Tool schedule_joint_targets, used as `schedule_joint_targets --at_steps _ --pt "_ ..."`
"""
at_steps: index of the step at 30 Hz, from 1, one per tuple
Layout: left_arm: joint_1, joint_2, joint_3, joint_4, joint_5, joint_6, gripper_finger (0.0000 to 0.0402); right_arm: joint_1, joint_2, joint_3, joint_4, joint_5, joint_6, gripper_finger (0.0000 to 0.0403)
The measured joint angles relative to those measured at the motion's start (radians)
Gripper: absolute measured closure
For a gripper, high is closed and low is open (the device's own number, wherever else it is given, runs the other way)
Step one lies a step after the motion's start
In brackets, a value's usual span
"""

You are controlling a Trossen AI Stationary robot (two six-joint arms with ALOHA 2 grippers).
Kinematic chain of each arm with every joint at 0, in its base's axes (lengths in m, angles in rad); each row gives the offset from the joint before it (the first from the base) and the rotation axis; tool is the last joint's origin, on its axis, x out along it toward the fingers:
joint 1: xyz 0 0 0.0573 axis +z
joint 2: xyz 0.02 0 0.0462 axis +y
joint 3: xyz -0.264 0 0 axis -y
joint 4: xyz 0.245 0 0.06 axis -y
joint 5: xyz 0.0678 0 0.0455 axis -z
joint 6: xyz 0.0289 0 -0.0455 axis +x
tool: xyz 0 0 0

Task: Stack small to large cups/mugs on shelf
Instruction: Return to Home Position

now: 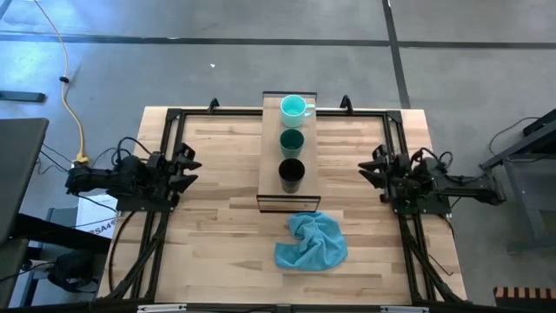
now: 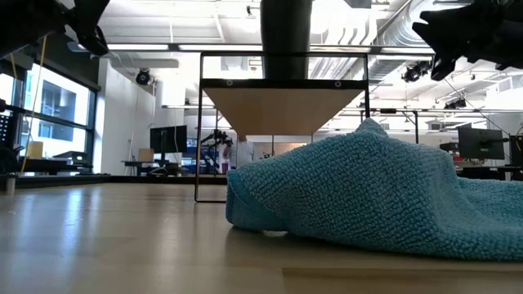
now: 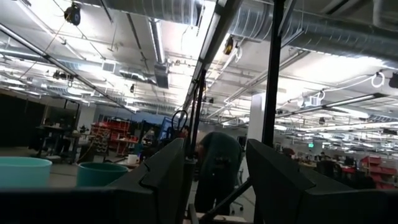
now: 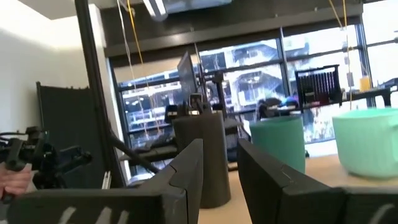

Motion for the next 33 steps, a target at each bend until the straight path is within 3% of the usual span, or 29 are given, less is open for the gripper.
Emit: schedule_joint_targets --at_steps 12,18,33 --pt "0.000 0.000 0.001 -0.200 -0.001 -0.087 0.0238 0.000 0.000 0.000 -0.213 -0.001 0.112 0.0313" --pt "0.000 0.000 0.001 -0.296 -0.060 -0.126 0.0238 0.000 0.000 0.000 -0.315 -0.001 0.154 0.0313" --pt "0.000 0.000 0.001 -0.462 -0.072 -0.195 0.0238 0.000 0.002 0.001 -0.329 -0.005 0.165 0.0313"
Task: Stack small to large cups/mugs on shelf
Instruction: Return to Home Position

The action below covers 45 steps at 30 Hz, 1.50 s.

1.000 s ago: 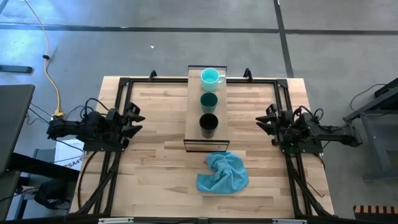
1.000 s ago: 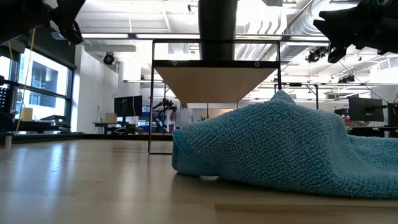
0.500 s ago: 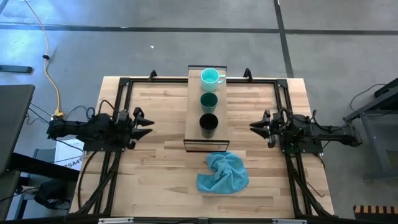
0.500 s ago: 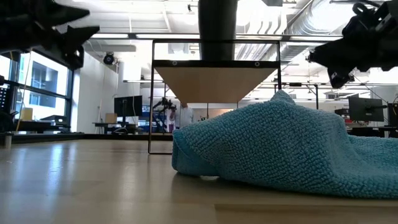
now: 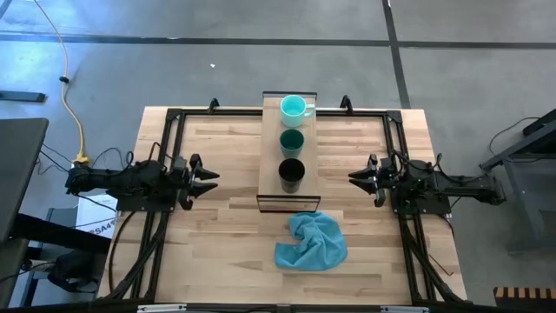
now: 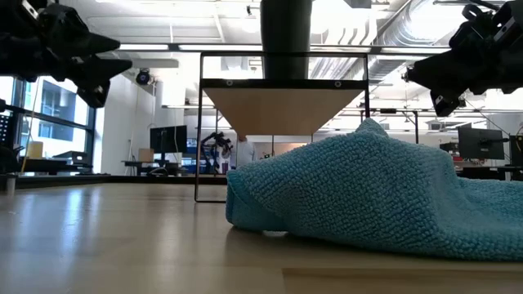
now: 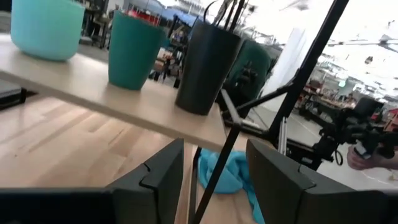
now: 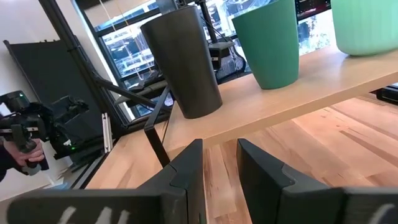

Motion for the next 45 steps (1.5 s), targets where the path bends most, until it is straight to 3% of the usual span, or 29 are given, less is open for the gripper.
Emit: schedule_joint_targets --at_steps 8,16,24,35,39,45 --pt "0.000 0.000 0.000 -0.015 0.011 0.007 0.0238 0.000 0.032 0.000 -0.001 0.000 0.014 0.0313" --pt "0.000 0.066 0.000 -0.031 0.106 -0.011 0.0238 0.000 0.103 0.000 -0.002 0.000 0.036 0.0313" --pt "0.000 0.153 0.000 -0.031 0.106 -0.086 0.0238 0.000 0.138 0.000 -0.002 0.000 0.005 0.0313" --pt "0.000 0.156 0.000 -0.013 0.103 -0.087 0.0238 0.000 0.138 0.000 0.002 0.018 -0.016 0.0313" --pt "0.000 0.156 0.000 0.069 0.103 0.015 0.0238 0.000 0.138 0.000 0.009 0.018 -0.009 0.0313" --pt "0.000 0.155 0.000 0.155 0.077 0.219 0.0238 0.001 0.136 0.000 0.091 0.018 -0.176 0.0313"
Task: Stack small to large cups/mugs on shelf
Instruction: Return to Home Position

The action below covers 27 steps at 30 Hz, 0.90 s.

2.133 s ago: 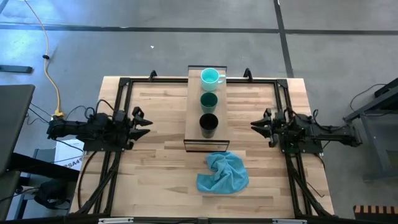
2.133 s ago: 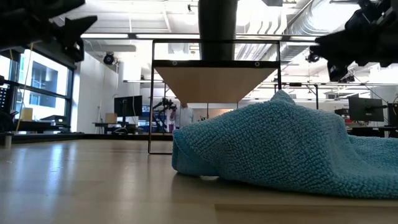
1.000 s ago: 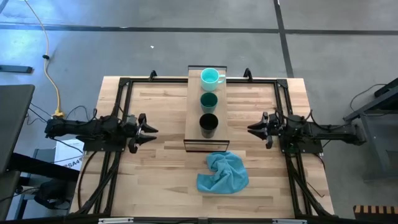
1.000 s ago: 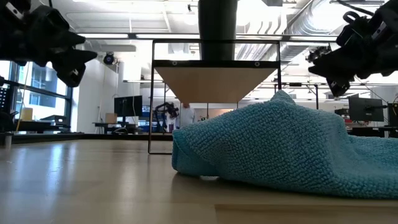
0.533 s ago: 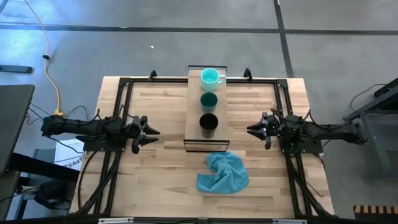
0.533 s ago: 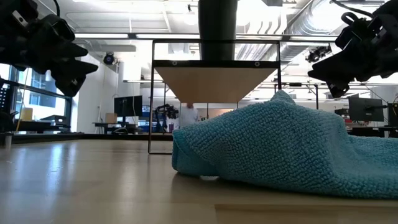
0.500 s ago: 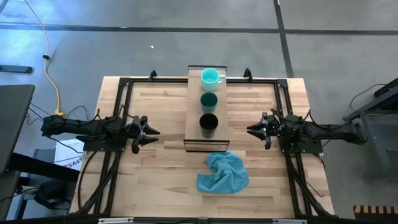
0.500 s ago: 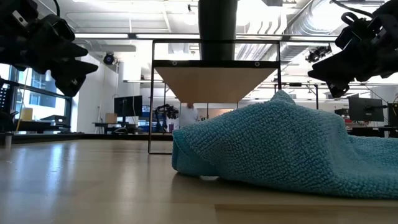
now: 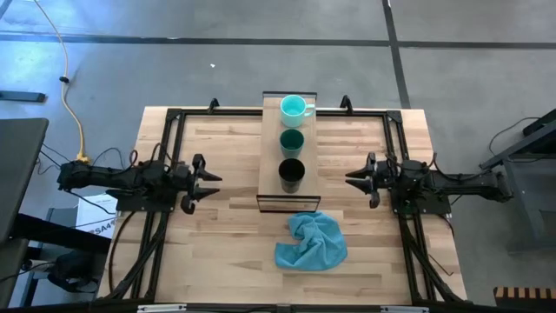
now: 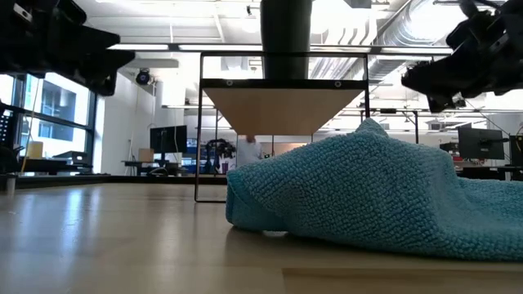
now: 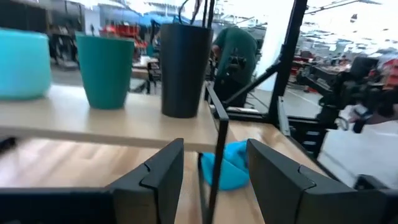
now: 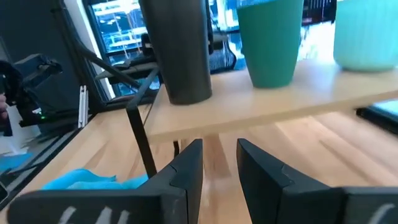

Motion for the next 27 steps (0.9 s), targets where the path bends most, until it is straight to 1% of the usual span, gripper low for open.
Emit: schedule_joint_targets --at_steps 5,11,14,19,27 --pt "0.000 0.000 0.000 0.045 -0.005 0.067 0.0238 0.000 -0.008 0.000 0.008 -0.008 -0.041 0.0313" --pt "0.000 -0.021 0.000 0.040 -0.015 0.065 0.0238 0.000 -0.044 0.000 -0.030 -0.091 -0.038 0.0313" --pt "0.000 -0.045 0.000 0.040 -0.038 0.064 0.0238 0.000 -0.079 0.000 -0.077 -0.091 -0.019 0.0313" --pt "0.000 -0.092 0.000 0.038 -0.043 0.089 0.0238 0.000 -0.138 0.000 -0.076 -0.091 -0.024 0.0313" --pt "0.000 -0.146 0.000 0.022 -0.043 0.097 0.0238 0.000 -0.139 0.000 -0.081 -0.091 -0.020 0.0313"
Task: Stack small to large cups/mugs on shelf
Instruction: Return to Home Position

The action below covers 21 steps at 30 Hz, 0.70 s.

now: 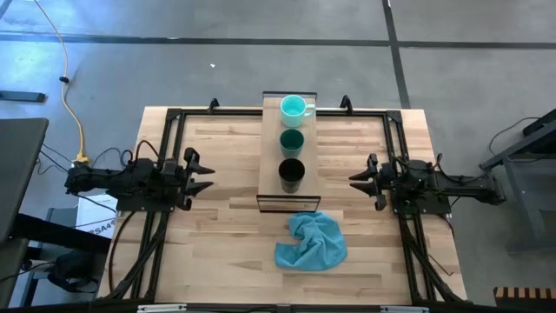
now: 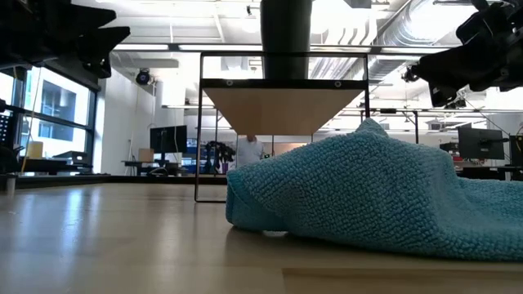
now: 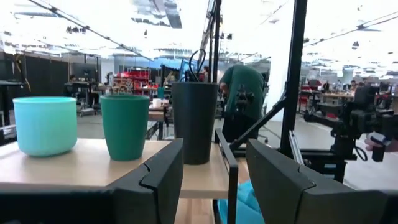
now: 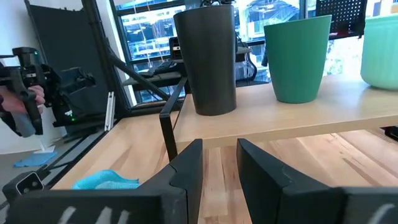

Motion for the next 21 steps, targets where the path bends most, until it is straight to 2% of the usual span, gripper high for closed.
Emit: schedule_joint_targets --at_steps 8,15,21 --pt "0.000 -0.008 0.000 0.037 0.004 0.043 0.0238 0.000 0.000 0.000 0.000 -0.001 0.019 0.0313" --pt "0.000 -0.009 0.000 0.140 0.011 0.135 0.0238 0.000 0.000 0.000 0.001 -0.001 0.023 0.0313" --pt "0.000 -0.009 0.000 0.081 0.007 0.095 0.0238 0.000 0.000 0.000 0.000 -0.001 0.023 0.0313"
